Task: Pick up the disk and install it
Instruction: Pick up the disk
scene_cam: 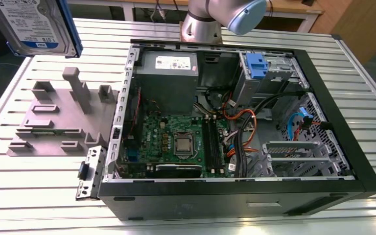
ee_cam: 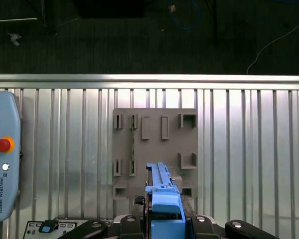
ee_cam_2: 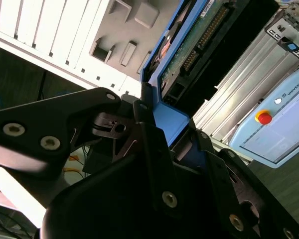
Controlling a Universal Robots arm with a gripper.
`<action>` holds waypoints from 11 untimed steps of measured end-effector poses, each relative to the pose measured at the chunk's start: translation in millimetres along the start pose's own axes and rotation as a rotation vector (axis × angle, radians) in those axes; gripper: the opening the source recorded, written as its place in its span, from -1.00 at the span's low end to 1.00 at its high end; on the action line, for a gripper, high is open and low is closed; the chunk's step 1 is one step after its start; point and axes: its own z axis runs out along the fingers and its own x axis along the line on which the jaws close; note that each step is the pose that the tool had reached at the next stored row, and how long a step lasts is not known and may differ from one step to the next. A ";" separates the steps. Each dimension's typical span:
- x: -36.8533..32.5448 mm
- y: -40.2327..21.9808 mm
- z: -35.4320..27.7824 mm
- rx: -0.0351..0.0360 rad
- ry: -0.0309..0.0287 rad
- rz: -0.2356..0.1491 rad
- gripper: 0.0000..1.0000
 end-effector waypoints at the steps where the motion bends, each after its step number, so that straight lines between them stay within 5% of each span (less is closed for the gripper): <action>1: 0.0 -1.7 0.0 0.0000 0.0000 0.000 -0.26; 11: -0.2 -21.8 -0.7 0.0000 0.0000 0.000 -0.26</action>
